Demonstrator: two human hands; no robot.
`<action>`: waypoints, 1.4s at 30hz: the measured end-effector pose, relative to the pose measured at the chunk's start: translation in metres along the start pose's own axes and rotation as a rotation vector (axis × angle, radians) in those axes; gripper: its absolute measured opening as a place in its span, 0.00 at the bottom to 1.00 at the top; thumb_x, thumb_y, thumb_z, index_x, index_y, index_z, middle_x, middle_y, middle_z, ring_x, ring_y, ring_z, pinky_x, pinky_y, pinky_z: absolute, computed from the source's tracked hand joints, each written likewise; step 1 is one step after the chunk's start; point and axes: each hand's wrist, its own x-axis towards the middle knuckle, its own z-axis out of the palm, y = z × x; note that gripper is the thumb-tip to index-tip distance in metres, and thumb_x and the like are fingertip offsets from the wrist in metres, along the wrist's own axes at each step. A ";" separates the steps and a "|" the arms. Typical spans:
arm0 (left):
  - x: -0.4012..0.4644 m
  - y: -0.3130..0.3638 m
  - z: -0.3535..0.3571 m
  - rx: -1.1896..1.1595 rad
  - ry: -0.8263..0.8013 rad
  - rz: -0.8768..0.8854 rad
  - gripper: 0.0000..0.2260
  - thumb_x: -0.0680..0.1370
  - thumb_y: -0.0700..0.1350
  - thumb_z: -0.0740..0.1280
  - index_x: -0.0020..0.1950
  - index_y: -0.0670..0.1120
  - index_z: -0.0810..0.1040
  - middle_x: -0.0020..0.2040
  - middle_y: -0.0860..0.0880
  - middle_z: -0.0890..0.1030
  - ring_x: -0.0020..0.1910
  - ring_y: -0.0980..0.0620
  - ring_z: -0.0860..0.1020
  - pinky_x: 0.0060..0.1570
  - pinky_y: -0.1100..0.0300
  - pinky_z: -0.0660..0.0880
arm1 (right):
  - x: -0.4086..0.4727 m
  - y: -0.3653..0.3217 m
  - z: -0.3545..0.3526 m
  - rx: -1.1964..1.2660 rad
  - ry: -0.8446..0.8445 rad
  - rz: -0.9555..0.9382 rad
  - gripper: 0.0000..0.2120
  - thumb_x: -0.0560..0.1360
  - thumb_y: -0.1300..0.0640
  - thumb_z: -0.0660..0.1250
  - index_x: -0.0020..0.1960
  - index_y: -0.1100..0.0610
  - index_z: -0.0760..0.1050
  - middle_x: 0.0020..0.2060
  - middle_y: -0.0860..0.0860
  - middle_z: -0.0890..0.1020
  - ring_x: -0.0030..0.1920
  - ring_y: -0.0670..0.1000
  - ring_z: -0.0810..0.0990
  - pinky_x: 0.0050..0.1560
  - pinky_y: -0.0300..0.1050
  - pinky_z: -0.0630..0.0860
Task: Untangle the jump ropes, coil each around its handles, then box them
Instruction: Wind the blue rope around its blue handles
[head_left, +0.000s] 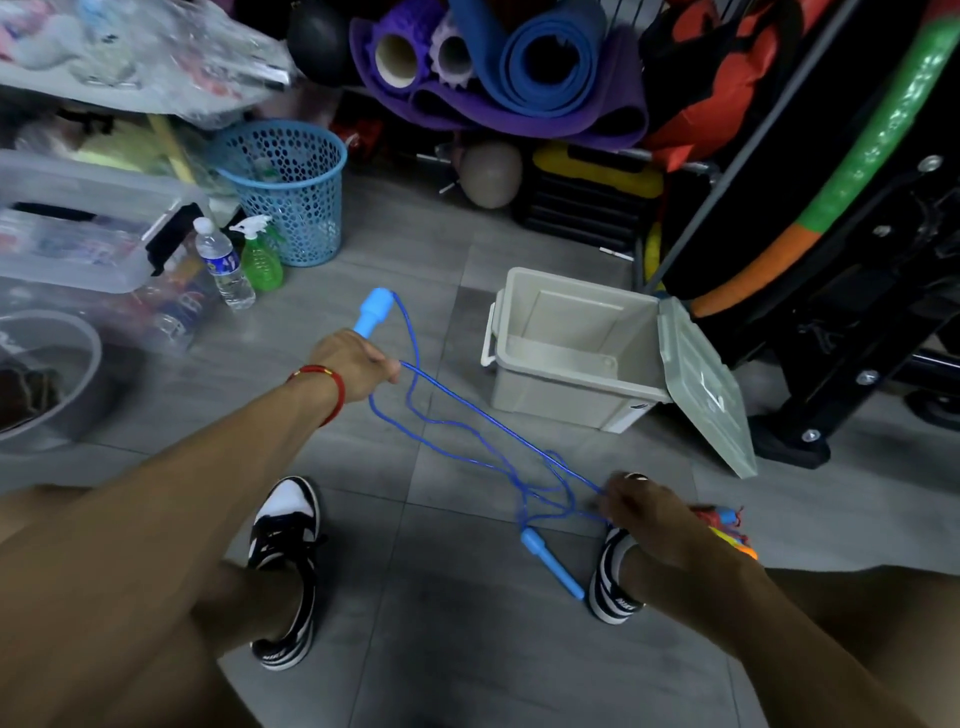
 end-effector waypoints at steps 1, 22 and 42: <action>-0.004 0.004 0.000 0.075 -0.040 0.008 0.10 0.77 0.50 0.70 0.53 0.47 0.86 0.50 0.47 0.82 0.55 0.48 0.79 0.52 0.61 0.70 | -0.002 -0.001 0.001 0.021 0.040 -0.024 0.12 0.76 0.50 0.64 0.37 0.55 0.71 0.33 0.55 0.76 0.35 0.47 0.71 0.42 0.54 0.75; 0.008 -0.003 -0.020 -0.251 0.104 -0.092 0.10 0.76 0.50 0.73 0.50 0.44 0.84 0.32 0.45 0.72 0.35 0.37 0.74 0.37 0.53 0.73 | -0.007 -0.019 -0.007 0.041 0.061 0.038 0.13 0.80 0.53 0.67 0.37 0.53 0.75 0.32 0.52 0.76 0.38 0.53 0.74 0.39 0.44 0.71; 0.004 -0.007 -0.021 -0.534 0.258 0.041 0.08 0.81 0.46 0.67 0.48 0.45 0.85 0.17 0.57 0.66 0.19 0.56 0.64 0.31 0.61 0.64 | 0.013 -0.010 0.020 0.078 -0.049 0.072 0.14 0.79 0.51 0.68 0.34 0.50 0.75 0.31 0.47 0.75 0.38 0.52 0.75 0.41 0.45 0.72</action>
